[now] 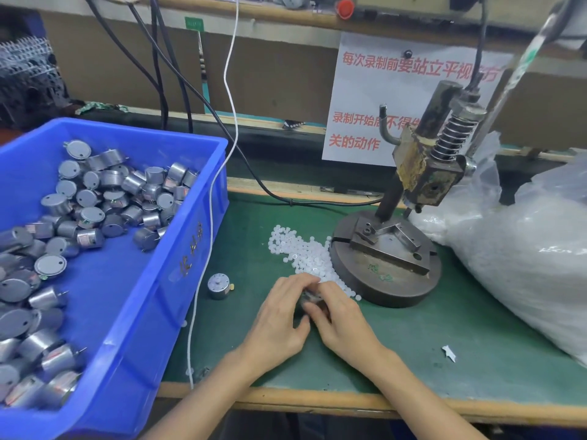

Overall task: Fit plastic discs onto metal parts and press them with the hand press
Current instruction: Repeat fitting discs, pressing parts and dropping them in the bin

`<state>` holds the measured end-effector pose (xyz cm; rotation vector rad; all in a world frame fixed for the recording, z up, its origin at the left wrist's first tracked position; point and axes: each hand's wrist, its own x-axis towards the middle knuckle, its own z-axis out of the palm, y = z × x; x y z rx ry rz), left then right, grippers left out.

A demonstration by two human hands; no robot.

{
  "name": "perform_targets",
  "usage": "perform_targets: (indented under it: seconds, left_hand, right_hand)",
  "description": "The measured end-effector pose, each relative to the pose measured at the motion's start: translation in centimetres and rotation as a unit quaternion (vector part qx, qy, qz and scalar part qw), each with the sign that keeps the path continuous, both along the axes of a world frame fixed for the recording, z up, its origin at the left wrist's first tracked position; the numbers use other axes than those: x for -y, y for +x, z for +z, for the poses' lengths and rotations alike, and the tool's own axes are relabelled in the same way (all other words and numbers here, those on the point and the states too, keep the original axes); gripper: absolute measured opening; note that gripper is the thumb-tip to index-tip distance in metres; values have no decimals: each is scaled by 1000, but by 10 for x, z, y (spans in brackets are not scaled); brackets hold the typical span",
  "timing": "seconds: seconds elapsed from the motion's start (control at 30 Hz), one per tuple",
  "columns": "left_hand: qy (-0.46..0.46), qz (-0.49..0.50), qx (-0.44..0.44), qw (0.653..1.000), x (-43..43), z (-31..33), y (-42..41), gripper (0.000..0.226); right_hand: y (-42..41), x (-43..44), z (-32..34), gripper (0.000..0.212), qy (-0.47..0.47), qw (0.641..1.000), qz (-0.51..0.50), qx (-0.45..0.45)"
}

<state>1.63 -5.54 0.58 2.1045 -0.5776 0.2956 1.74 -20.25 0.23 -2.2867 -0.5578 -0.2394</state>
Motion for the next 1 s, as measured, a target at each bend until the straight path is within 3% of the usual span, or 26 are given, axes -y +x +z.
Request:
perform_targets:
  seconds: [0.07, 0.17, 0.33, 0.43, 0.53, 0.63, 0.73, 0.8, 0.9, 1.0]
  left_hand:
    - [0, -32, 12, 999, 4, 7, 5, 52]
    - [-42, -62, -34, 997, 22, 24, 15, 32]
    - [-101, 6, -167, 981, 86, 56, 39, 23]
    - [-164, 39, -280, 945, 123, 66, 59, 21]
    - [-197, 56, -377, 903, 141, 68, 72, 16]
    - [-103, 50, -334, 935, 139, 60, 76, 7]
    - [24, 80, -184, 979, 135, 54, 78, 10]
    - [73, 98, -93, 988, 136, 54, 81, 22]
    - [112, 101, -51, 987, 139, 56, 93, 41]
    - [111, 90, -54, 988, 145, 58, 103, 33]
  right_hand:
    - [0, 4, 6, 10, 88, 993, -43, -73]
    - [7, 21, 23, 12, 230, 947, -117, -191]
    - [17, 66, 48, 20, 370, 889, -184, -195]
    - [22, 90, 52, 7, 320, 911, -222, -138]
    - [31, 101, 51, 20, 172, 949, -252, -76]
    - [42, 102, 49, 17, 86, 956, -280, -32]
    - [49, 100, 48, 10, 26, 953, -302, -7]
    - [53, 100, 46, 15, 0, 950, -311, 8]
    - [53, 100, 44, 32, 27, 951, -307, 1]
    - [51, 107, 50, 32, 73, 947, -313, -15]
